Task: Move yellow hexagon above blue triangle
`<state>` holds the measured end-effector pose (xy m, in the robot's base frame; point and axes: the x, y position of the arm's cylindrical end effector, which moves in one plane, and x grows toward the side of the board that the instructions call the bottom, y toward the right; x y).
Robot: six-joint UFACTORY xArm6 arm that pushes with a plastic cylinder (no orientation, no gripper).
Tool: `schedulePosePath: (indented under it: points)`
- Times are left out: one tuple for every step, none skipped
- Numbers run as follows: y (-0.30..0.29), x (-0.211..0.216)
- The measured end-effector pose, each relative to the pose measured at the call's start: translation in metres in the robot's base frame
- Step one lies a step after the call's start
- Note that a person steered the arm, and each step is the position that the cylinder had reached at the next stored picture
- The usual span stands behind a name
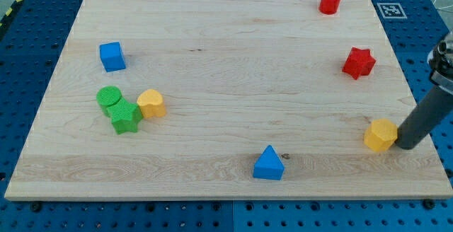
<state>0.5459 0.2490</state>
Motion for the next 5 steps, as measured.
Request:
schedulePosePath:
  points:
    - [-0.041,-0.008]
    - [-0.083,-0.007]
    - [-0.125,-0.007]
    - [-0.171,-0.007]
    - [-0.219,-0.007]
